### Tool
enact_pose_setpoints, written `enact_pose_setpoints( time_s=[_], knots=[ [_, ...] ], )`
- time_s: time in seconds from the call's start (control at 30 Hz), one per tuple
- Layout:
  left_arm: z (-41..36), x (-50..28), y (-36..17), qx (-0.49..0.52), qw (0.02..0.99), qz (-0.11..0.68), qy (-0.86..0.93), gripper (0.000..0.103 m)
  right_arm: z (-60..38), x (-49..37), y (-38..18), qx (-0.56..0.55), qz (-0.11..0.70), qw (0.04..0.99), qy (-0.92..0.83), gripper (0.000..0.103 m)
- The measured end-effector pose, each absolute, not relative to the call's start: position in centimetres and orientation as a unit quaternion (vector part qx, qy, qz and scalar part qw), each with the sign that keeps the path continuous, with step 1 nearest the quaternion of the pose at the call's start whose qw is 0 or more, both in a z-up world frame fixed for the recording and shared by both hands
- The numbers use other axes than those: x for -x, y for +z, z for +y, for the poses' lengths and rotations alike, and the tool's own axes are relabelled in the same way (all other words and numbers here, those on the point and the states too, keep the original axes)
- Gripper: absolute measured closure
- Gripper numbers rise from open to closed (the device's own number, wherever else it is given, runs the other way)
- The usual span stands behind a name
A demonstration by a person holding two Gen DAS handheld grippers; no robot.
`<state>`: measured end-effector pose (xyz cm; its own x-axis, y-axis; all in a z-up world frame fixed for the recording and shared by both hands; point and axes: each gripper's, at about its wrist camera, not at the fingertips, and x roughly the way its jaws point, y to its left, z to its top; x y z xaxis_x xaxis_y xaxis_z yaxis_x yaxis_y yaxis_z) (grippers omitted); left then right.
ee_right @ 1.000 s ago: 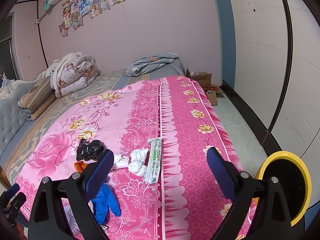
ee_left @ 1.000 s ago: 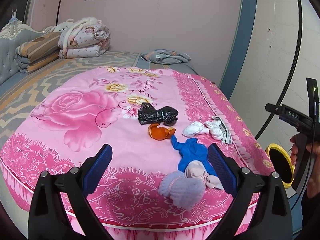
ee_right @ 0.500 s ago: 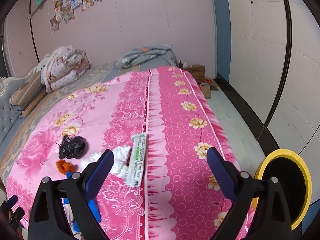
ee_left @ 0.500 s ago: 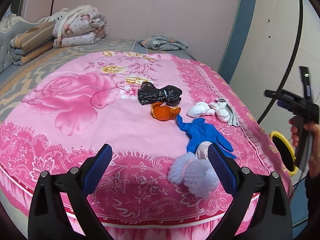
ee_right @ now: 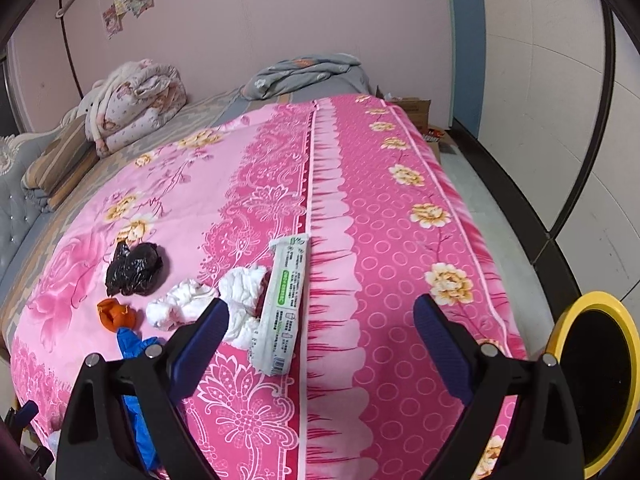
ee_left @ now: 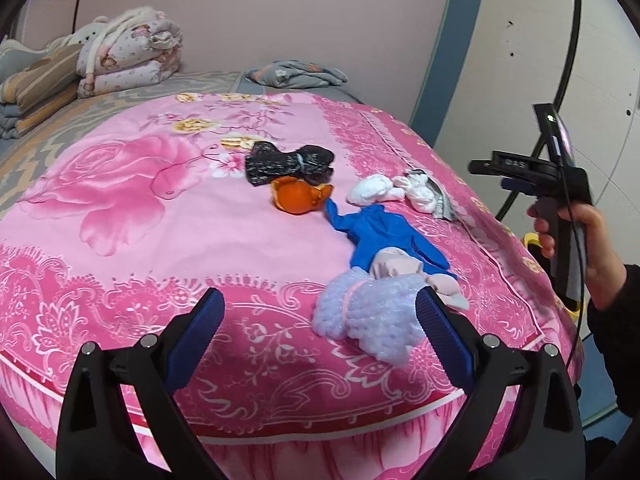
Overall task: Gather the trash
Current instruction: 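Move both tools back over the bedspread toward the bubble wrap and tube box, then grasp the lavender bubble wrap with the left tool while the right tool grasps the white-green tube box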
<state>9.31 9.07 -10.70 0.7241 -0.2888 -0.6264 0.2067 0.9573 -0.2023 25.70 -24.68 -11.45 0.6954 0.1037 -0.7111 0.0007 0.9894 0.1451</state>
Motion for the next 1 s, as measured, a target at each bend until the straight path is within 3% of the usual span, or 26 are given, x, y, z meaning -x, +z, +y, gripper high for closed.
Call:
enact_pose_setpoints(
  time_s=[0.27,0.63,0.93,1.0],
  knots=[
    [6.8,-10.6,-11.0,0.055,0.921,0.345,-0.172,0.011,-24.4,-26.3,-12.6,-0.059,0.407,0.910,0.048,0.015],
    [5.4,-13.0,-12.4,0.063,0.911,0.359,-0.191,0.011,-22.6,-28.7,-14.2,-0.029,0.426,0.902,0.064,0.031],
    [4.2,-13.2,-13.8,0.049,0.907,0.363,-0.210,0.034,-22.1,-30.5,-16.3,-0.032,0.453,0.888,0.067,0.038],
    [4.3,-13.3,-14.0,0.052,0.906,0.363,-0.210,0.040,-22.1,-30.9,-16.7,-0.037,0.460,0.885,0.069,0.045]
  ],
)
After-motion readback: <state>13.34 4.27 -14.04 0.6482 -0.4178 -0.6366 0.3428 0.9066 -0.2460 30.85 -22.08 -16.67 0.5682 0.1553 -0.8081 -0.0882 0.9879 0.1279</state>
